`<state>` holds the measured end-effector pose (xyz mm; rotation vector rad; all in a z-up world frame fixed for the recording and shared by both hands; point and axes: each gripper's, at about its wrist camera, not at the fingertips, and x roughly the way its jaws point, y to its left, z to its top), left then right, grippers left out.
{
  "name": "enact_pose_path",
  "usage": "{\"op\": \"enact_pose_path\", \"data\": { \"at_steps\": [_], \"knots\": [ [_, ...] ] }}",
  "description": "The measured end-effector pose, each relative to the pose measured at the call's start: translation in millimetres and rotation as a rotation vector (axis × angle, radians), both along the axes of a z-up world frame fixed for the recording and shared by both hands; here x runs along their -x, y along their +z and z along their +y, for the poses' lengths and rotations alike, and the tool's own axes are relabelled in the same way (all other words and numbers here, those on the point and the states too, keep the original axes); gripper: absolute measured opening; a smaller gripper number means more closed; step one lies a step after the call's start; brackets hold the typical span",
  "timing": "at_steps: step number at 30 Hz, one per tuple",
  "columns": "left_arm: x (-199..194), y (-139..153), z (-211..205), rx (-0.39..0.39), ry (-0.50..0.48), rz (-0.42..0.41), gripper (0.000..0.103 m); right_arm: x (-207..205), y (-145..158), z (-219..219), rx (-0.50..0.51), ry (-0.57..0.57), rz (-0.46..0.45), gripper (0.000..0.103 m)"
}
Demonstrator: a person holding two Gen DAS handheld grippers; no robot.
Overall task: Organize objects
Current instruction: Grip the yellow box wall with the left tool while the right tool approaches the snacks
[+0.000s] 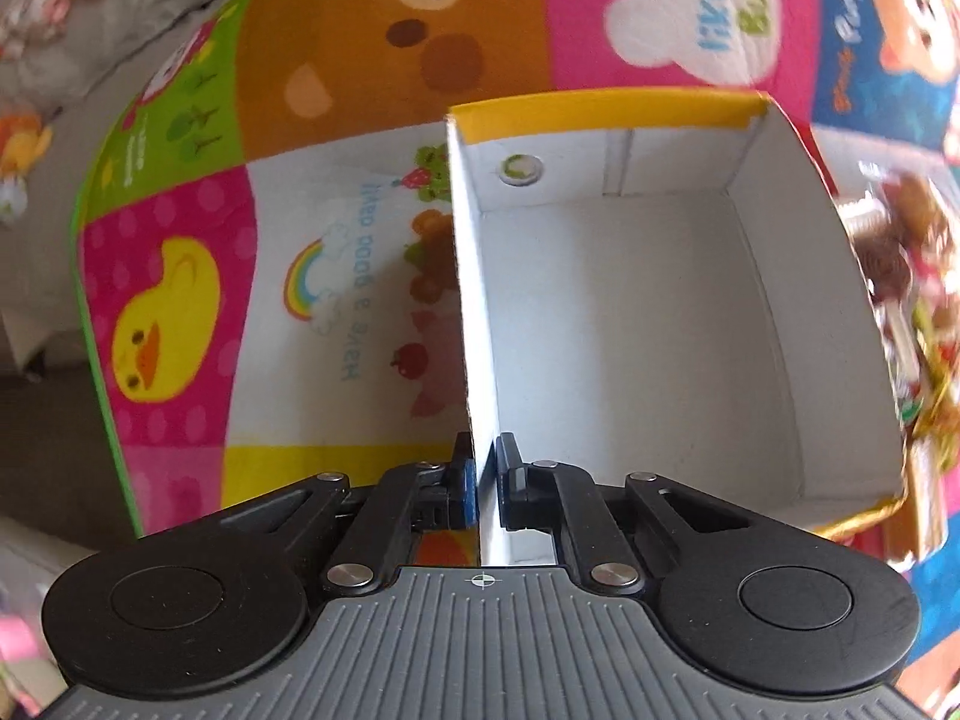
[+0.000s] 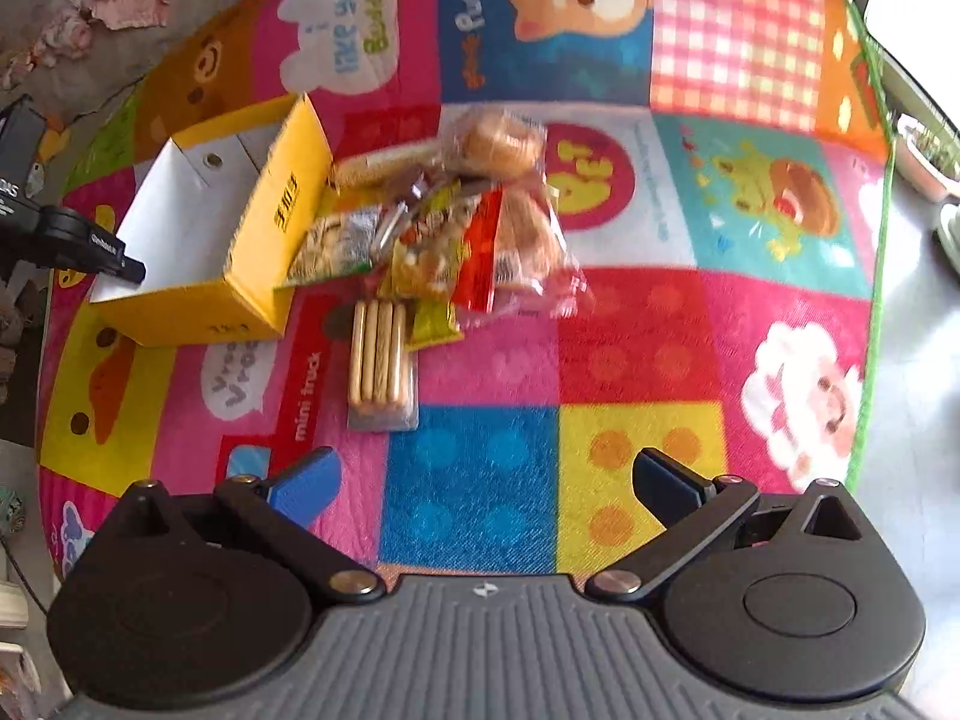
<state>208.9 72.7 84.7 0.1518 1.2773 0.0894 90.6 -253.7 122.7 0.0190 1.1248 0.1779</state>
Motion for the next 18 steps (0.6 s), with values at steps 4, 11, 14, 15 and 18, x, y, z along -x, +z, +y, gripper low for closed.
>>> {"op": "enact_pose_path", "data": {
  "at_steps": [4,11,14,15,18],
  "knots": [
    [8.8,3.6,-0.7,-0.043,-0.082,0.024,0.01,6.4,37.3,2.5,0.087,-0.064,-0.216,0.103],
    [39.0,1.5,9.5,-0.001,-0.234,0.042,0.011,1.5,94.3,16.7,0.102,-0.173,-0.174,0.103],
    [40.3,2.1,14.6,0.053,-0.239,0.029,0.011,14.1,110.7,31.8,0.14,-0.164,-0.138,0.102],
    [41.4,2.0,15.3,0.069,-0.25,0.025,0.01,19.9,111.2,38.7,0.151,-0.149,-0.122,0.1],
    [43.7,-0.8,16.5,0.076,-0.348,0.003,0.01,21.2,107.7,55.2,0.161,-0.103,-0.083,0.087]
  ]
}}
